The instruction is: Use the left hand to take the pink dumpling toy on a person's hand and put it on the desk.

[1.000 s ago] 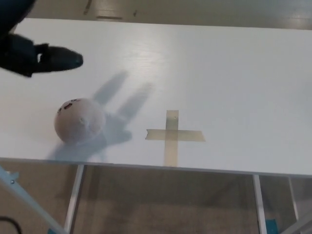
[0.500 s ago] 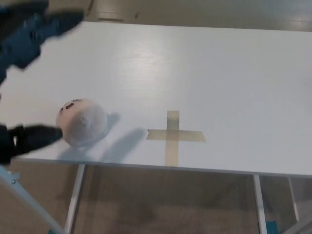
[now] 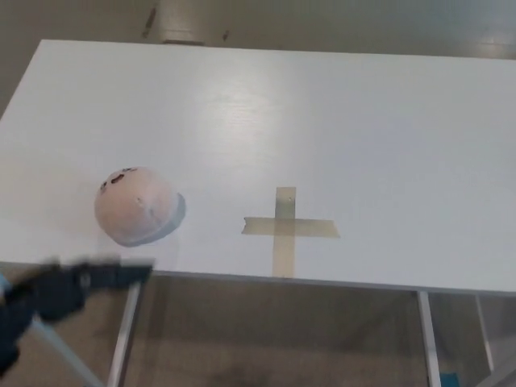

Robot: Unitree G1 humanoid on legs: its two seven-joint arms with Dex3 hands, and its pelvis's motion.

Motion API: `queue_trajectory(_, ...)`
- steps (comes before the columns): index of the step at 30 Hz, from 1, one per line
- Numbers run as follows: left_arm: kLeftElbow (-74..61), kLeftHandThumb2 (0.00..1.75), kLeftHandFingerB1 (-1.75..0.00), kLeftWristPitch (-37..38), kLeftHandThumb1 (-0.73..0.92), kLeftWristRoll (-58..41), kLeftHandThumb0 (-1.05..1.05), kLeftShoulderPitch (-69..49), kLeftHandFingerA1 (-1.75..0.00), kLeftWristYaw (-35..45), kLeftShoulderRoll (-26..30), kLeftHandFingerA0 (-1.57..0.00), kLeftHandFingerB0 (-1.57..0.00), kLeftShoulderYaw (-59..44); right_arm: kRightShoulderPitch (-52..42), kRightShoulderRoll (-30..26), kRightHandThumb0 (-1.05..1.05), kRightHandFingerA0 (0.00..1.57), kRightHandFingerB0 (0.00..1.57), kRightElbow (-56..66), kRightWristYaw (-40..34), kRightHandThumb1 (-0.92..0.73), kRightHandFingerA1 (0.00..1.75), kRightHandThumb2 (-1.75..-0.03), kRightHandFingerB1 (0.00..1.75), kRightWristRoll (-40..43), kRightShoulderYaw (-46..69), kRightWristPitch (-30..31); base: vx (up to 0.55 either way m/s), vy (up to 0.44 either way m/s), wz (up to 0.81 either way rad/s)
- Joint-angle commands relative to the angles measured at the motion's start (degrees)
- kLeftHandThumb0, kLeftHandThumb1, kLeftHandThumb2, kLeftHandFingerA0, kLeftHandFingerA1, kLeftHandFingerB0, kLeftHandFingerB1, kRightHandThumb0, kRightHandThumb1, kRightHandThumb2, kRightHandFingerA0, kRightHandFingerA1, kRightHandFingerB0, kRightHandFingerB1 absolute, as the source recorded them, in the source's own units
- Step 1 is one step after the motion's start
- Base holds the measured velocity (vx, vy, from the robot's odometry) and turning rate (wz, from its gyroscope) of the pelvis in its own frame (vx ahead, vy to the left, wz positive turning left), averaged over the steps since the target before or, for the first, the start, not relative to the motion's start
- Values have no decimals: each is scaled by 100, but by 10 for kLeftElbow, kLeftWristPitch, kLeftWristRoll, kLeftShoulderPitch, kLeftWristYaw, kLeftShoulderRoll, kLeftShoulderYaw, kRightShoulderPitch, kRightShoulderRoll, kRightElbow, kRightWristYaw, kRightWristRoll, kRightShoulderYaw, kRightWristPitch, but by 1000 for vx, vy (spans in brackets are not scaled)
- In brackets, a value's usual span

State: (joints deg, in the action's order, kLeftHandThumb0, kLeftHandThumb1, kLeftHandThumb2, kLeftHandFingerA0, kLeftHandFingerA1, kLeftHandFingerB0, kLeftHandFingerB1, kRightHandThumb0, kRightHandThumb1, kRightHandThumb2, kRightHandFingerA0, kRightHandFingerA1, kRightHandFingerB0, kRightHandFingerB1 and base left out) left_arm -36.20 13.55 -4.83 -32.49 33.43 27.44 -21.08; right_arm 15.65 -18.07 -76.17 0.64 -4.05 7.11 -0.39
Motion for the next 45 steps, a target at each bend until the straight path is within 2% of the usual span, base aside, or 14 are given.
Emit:
queue_trajectory(1,211,59,-33,120,61,93,-53,-69,-35,-18,-36,-37,-39,83,-37,8,-22,65,55,-10,-5,-71,45,-61,43,-13,-9,5,0,0,0)
queue_trajectory(3,259,59,-33,117,61,127,-53,-52,-35,-39,-29,-37,-39,95,-37,7,-22,65,55,-9,-7,-71,45,-61,43,-12,-10,6,0,0,0)
queue_trajectory(5,398,95,-47,42,60,297,-65,31,-49,-118,30,-36,-35,176,-43,7,-23,66,53,-10,-18,-71,45,-61,42,-10,-7,2,0,0,0)
queue_trajectory(7,460,65,-34,5,74,353,-69,73,-35,-135,55,-42,-43,217,-47,9,-23,66,53,-10,-23,-71,45,-61,42,-9,-6,1,0,0,0)
queue_trajectory(10,594,66,-32,-49,84,363,-70,177,-34,-131,60,-39,-37,269,-45,12,-23,67,52,-10,-31,-71,45,-61,42,-8,-4,0,0,0,0)
queue_trajectory(11,656,106,-42,-73,72,353,-75,226,-52,-128,48,-37,-20,281,-47,13,-23,66,52,-10,-36,-71,45,-61,41,-7,-3,-1,0,0,0)
queue_trajectory(14,748,105,-42,-110,72,338,-75,304,-52,-131,30,-37,-20,300,-50,15,-23,66,52,-10,-43,-71,45,-61,41,-4,0,-2,0,0,0)
queue_trajectory(15,773,66,-30,-127,83,338,-68,329,-34,-135,22,-37,-31,305,-50,14,-23,66,52,-10,-43,-71,45,-61,41,-2,3,-3,0,0,0)
queue_trajectory(19,908,65,-30,-168,80,281,-65,403,-33,-198,-19,-32,-27,280,-50,16,-23,68,54,-8,-41,-71,46,-61,42,10,14,-8,0,0,0)
queue_trajectory(24,961,64,-30,-161,81,244,-64,410,-34,-241,-26,-32,-24,254,-44,16,-23,68,54,-8,-41,-71,46,-61,42,12,17,-8,0,0,0)
queue_trajectory(26,996,91,-39,-154,67,229,-69,422,-43,-227,-11,-22,-13,248,-37,13,-23,69,53,-7,-39,-72,46,-61,42,16,23,-8,0,0,0)
queue_trajectory(29,1014,90,-39,-143,67,209,-67,433,-44,-211,-3,-23,-13,235,-29,8,-23,69,53,-6,-39,-71,46,-61,42,19,28,-6,0,0,0)
queue_trajectory(30,1020,62,-28,-130,77,198,-60,438,-34,-209,1,-35,-23,227,-26,8,-23,68,53,-6,-40,-71,46,-61,42,19,29,-6,0,0,0)
queue_trajectory(45,1087,63,-31,-83,71,173,-60,461,-36,-213,6,-41,-30,222,-23,13,-21,67,51,-3,-67,-71,46,-61,41,9,33,-15,0,0,0)
